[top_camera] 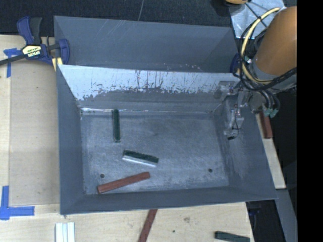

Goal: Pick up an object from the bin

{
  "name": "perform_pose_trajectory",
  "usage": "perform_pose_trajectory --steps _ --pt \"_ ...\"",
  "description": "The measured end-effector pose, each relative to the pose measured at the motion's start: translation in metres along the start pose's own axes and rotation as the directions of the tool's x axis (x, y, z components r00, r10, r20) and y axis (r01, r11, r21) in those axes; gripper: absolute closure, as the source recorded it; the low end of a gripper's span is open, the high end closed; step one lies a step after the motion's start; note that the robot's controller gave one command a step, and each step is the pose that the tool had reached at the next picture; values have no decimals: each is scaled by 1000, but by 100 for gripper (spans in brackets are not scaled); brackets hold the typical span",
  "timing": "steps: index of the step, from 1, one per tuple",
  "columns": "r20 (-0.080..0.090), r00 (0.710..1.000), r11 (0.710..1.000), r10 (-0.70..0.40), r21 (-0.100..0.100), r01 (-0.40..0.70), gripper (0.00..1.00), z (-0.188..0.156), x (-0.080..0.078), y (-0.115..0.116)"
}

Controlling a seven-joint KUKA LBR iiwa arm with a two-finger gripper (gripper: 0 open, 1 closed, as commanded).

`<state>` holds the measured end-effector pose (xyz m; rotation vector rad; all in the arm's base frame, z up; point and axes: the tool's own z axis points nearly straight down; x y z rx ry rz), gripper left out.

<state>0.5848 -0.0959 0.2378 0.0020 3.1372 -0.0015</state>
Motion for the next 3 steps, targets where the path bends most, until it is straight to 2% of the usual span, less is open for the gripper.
perform_pose_trajectory --steps 1,2,3 --pt "5 998 998 -65 1 65 0 40 4 12" --pt "1 970 970 -245 0 245 0 95 24 20" --pt "0 985 985 -172 -1 172 0 144 55 41"
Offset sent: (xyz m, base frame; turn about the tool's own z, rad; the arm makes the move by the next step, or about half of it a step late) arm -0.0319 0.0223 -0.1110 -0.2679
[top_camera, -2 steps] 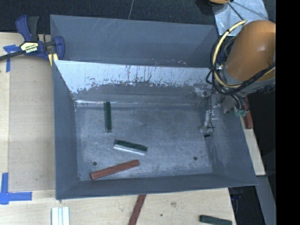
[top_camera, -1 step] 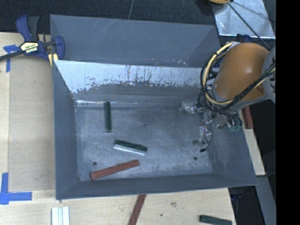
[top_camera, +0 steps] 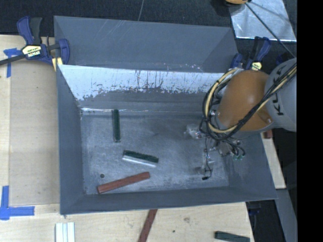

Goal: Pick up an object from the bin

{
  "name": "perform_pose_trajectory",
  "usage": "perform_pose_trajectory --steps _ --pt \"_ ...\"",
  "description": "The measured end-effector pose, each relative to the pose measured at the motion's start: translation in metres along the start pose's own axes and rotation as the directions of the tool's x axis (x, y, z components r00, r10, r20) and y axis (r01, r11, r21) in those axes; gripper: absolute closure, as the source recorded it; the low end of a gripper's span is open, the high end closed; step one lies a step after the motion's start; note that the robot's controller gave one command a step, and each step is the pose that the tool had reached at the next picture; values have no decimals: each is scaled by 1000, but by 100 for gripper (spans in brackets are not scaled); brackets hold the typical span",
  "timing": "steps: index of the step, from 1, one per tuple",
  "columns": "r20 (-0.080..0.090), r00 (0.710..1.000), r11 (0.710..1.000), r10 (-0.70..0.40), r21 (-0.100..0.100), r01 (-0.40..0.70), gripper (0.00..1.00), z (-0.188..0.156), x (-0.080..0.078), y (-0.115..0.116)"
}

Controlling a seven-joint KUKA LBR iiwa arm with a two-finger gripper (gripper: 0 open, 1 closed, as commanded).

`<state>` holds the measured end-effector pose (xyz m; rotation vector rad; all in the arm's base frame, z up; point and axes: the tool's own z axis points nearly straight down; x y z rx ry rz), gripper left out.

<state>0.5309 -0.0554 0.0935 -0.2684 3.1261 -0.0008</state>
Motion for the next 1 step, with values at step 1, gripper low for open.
perform_pose_trajectory --steps 1 --pt "-4 991 991 -134 -1 134 0 -16 -46 45"
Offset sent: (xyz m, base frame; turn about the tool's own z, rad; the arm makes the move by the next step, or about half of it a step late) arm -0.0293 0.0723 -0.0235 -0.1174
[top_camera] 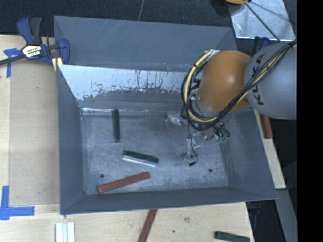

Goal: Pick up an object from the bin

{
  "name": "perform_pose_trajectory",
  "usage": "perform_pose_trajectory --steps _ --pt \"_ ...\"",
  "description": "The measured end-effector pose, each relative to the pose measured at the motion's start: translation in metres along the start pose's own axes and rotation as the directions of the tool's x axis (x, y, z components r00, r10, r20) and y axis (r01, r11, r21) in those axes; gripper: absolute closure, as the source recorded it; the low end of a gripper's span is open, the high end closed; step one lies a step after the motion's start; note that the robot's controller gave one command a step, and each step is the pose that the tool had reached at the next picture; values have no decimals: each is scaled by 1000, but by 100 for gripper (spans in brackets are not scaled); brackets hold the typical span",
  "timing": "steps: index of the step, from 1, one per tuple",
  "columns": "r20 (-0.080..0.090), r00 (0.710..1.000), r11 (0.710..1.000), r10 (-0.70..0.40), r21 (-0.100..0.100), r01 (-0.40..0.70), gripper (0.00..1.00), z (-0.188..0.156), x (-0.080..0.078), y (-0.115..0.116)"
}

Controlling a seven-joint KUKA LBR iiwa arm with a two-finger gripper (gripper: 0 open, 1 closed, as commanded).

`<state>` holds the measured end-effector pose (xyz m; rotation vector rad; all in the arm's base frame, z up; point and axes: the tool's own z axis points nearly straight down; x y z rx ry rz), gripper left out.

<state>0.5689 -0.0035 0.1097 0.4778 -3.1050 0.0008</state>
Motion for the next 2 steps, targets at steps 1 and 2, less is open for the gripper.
perform_pose_trajectory --steps 1,2 --pt "10 1000 1000 -10 0 10 0 13 3 20" --pt "-3 997 997 75 -2 -75 0 6 0 38"
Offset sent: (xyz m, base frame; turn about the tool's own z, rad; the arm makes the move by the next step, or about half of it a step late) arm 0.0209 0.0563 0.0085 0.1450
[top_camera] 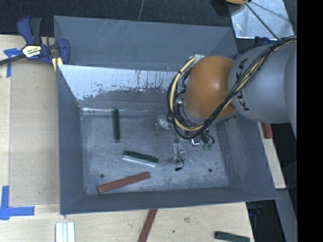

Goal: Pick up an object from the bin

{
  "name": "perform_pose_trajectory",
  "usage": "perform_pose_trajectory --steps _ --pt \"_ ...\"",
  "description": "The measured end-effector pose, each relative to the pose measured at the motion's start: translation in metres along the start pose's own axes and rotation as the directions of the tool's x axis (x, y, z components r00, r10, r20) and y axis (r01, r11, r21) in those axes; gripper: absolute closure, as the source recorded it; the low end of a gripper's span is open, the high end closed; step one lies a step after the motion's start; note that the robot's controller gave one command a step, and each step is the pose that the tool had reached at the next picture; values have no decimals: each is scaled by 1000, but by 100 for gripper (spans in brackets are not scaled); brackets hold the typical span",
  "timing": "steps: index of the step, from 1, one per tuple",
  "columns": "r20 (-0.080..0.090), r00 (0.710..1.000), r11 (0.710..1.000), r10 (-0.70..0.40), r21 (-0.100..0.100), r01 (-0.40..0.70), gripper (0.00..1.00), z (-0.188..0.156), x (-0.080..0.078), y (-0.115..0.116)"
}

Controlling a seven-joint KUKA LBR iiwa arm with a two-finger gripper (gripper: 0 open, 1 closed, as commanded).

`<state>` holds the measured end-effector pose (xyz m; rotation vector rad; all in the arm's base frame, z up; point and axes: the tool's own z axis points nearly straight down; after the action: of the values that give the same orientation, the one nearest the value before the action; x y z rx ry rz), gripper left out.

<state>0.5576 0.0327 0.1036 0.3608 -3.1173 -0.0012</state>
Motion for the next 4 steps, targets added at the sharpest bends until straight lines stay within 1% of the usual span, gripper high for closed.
perform_pose_trajectory --steps 1,2,3,4 --pt "6 994 994 -110 2 110 0 -4 0 23" --pt "7 983 983 -182 3 182 0 -3 1 28" --pt "5 937 937 -350 3 350 100 6 55 52" --pt "5 936 936 -351 3 351 0 6 55 52"
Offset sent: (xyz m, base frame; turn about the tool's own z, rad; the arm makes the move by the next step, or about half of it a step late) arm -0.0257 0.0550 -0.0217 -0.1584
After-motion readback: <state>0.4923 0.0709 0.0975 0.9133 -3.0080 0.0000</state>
